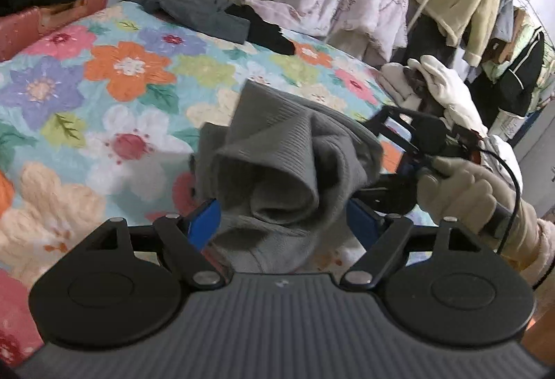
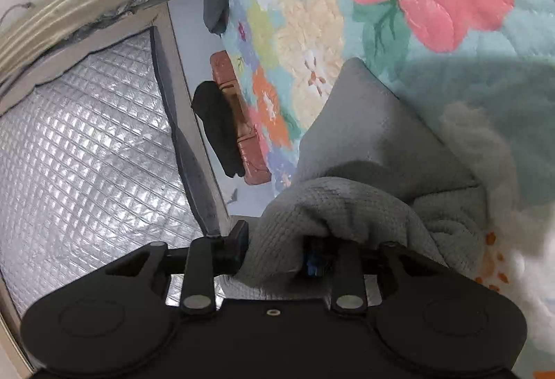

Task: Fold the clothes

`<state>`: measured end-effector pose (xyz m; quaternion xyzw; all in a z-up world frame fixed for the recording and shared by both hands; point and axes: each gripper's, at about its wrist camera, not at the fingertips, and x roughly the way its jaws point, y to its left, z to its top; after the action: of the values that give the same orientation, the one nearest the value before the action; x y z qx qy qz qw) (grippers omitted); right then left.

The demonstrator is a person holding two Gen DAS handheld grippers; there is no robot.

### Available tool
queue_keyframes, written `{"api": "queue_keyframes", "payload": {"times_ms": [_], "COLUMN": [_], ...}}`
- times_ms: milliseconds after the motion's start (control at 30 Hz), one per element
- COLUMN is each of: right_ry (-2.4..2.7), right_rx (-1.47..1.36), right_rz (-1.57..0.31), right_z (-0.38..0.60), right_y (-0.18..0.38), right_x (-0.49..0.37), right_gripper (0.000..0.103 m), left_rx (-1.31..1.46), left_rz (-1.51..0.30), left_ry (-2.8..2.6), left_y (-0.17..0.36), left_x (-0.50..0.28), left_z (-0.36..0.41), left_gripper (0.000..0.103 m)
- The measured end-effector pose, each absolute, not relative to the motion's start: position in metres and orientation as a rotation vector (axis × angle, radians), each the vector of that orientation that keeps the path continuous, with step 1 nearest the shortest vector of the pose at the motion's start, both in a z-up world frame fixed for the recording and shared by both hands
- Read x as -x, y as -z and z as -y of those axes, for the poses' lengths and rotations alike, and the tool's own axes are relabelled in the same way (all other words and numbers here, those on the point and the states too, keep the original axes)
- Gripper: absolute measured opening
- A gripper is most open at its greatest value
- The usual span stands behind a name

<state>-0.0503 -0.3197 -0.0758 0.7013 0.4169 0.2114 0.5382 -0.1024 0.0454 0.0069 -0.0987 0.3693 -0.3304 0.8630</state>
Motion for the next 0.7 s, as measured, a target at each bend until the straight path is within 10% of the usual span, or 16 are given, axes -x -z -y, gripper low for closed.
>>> {"api": "queue_keyframes", "payload": {"times_ms": [133, 700], "right_ry": [-0.533, -0.428], "right_rx": [-1.633, -0.505], "right_rz": [-0.975, -0.7], "right_z": [0.323, 0.316], "right_y": [0.053, 0.002], "right_x": [0.05, 0.072], "right_gripper": [0.074, 0.074], "left_rx": [0.162, 0.232], "left_rz": [-0.764, -0.721], "left_ry": [0.696, 0.527], "left_y": [-0.005, 0.016], "left_x": [0.106, 0.043], "left_z": [-0.033, -0.03], "left_gripper": [0.08, 0.082]}}
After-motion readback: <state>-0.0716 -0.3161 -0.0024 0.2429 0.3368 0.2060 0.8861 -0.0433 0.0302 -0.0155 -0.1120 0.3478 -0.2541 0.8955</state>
